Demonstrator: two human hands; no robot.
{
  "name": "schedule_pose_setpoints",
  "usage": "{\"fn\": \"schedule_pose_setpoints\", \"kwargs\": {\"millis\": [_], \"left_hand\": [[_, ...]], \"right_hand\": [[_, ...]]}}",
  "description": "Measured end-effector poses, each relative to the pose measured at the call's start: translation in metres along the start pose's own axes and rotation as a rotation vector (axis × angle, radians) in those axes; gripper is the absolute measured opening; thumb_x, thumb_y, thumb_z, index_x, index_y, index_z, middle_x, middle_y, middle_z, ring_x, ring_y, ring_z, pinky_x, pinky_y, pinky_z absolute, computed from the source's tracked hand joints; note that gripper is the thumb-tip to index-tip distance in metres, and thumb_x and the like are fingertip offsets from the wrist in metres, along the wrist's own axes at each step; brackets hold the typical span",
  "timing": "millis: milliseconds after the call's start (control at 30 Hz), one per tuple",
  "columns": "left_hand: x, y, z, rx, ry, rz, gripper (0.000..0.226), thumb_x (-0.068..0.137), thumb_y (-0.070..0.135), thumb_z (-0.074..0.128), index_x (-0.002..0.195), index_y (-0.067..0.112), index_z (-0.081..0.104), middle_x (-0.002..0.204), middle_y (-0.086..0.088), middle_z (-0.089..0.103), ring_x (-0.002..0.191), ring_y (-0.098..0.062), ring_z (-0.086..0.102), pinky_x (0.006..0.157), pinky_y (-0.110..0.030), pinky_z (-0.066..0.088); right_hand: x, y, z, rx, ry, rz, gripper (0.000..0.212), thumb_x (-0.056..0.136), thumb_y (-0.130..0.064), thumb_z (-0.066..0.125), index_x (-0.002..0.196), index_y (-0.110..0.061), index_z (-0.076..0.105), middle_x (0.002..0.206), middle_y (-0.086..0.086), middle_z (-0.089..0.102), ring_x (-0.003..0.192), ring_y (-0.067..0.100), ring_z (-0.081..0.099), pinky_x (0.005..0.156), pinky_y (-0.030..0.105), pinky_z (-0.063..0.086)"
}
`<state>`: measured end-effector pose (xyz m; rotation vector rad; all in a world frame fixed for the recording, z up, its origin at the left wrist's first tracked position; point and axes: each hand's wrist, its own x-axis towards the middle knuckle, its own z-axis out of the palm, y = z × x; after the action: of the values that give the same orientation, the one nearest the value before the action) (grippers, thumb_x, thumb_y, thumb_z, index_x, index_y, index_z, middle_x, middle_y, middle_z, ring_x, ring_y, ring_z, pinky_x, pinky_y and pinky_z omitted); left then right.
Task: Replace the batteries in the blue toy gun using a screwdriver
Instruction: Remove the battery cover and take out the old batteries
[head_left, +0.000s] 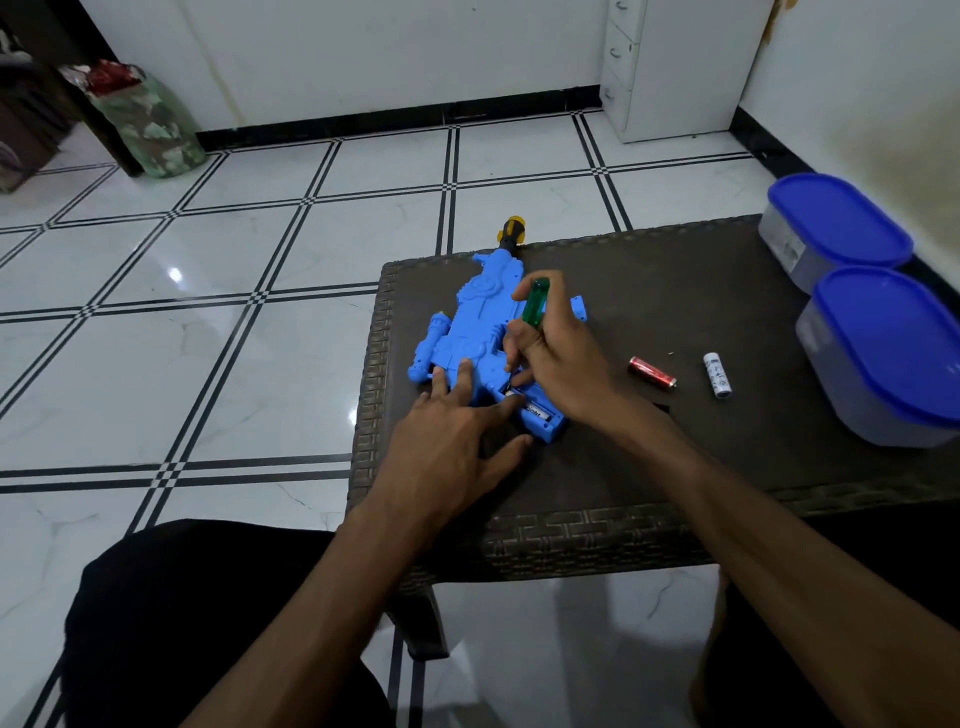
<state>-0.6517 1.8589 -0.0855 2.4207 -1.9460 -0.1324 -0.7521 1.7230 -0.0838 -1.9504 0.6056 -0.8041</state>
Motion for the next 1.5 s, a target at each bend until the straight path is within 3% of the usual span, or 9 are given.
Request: {"fn": "schedule_pose_setpoints", "kwargs": {"millis": [133, 267, 533, 733, 933, 1067, 1400, 1500], "left_hand": [[-0.001, -0.001, -0.001, 0.002, -0.008, 0.008, 0.056, 0.093, 0.064, 0.036, 0.146, 0.048, 0.031, 0.162, -0.011, 0.012, 0.147, -0.037, 0.017, 0.111, -0.044, 0.032], [-0.002, -0.001, -0.001, -0.003, -0.013, 0.016, 0.057, 0.093, 0.064, 0.037, 0.146, 0.048, 0.030, 0.162, -0.011, 0.010, 0.147, -0.037, 0.015, 0.112, -0.045, 0.031], [-0.002, -0.001, -0.002, -0.004, -0.029, 0.023, 0.059, 0.092, 0.065, 0.037, 0.147, 0.049, 0.027, 0.163, -0.011, 0.006, 0.148, -0.036, 0.012, 0.112, -0.044, 0.031], [-0.003, -0.004, -0.003, -0.029, -0.056, 0.039, 0.061, 0.090, 0.068, 0.036, 0.147, 0.050, 0.024, 0.163, -0.010, 0.003, 0.148, -0.035, 0.009, 0.113, -0.047, 0.031], [-0.005, -0.005, -0.003, -0.065, -0.032, 0.030, 0.080, 0.090, 0.067, 0.038, 0.153, 0.041, -0.004, 0.163, -0.007, 0.003, 0.150, -0.030, 0.004, 0.114, -0.043, 0.028], [-0.004, -0.003, -0.001, -0.016, -0.028, 0.009, 0.080, 0.090, 0.067, 0.038, 0.155, 0.030, 0.010, 0.163, -0.007, 0.002, 0.150, -0.030, 0.005, 0.114, -0.043, 0.028], [-0.004, -0.003, -0.004, -0.105, -0.034, -0.005, 0.067, 0.090, 0.060, 0.044, 0.151, 0.037, 0.028, 0.163, -0.007, 0.010, 0.149, -0.031, 0.011, 0.112, -0.045, 0.032], [-0.003, 0.000, -0.009, -0.207, -0.050, -0.047, 0.063, 0.091, 0.057, 0.047, 0.149, 0.038, 0.033, 0.163, -0.005, 0.009, 0.149, -0.030, 0.008, 0.116, -0.048, 0.026]], "right_hand": [[0.004, 0.003, 0.002, -0.035, 0.040, -0.004, 0.016, 0.103, -0.013, 0.043, 0.113, -0.021, 0.034, 0.071, 0.008, 0.062, 0.066, 0.024, 0.065, 0.068, 0.047, 0.057], [0.004, 0.007, -0.002, 0.100, 0.067, 0.051, 0.011, 0.104, -0.011, 0.039, 0.112, -0.016, 0.034, 0.070, 0.005, 0.059, 0.065, 0.024, 0.065, 0.063, 0.036, 0.057], [0.009, 0.008, -0.006, 0.271, 0.104, 0.216, 0.011, 0.106, -0.013, 0.037, 0.115, -0.012, 0.033, 0.074, 0.010, 0.056, 0.063, 0.020, 0.064, 0.058, 0.028, 0.057], [0.010, 0.012, -0.009, 0.347, 0.134, 0.310, 0.011, 0.106, -0.018, 0.039, 0.116, -0.015, 0.036, 0.078, 0.012, 0.059, 0.068, 0.023, 0.068, 0.060, 0.030, 0.057], [0.009, 0.014, -0.008, 0.392, 0.173, 0.372, 0.011, 0.106, -0.019, 0.040, 0.116, -0.015, 0.037, 0.076, 0.011, 0.061, 0.066, 0.022, 0.070, 0.062, 0.033, 0.057], [0.008, 0.013, -0.009, 0.427, 0.188, 0.395, 0.012, 0.106, -0.018, 0.039, 0.117, -0.013, 0.036, 0.075, 0.012, 0.061, 0.066, 0.025, 0.070, 0.060, 0.033, 0.057], [0.001, 0.007, -0.016, 0.529, 0.234, 0.453, 0.008, 0.106, -0.016, 0.038, 0.114, -0.014, 0.035, 0.077, 0.014, 0.063, 0.065, 0.025, 0.071, 0.057, 0.031, 0.060], [0.000, 0.008, -0.017, 0.554, 0.245, 0.461, 0.007, 0.106, -0.018, 0.039, 0.111, -0.014, 0.036, 0.075, 0.012, 0.063, 0.064, 0.025, 0.072, 0.057, 0.031, 0.060]]}}
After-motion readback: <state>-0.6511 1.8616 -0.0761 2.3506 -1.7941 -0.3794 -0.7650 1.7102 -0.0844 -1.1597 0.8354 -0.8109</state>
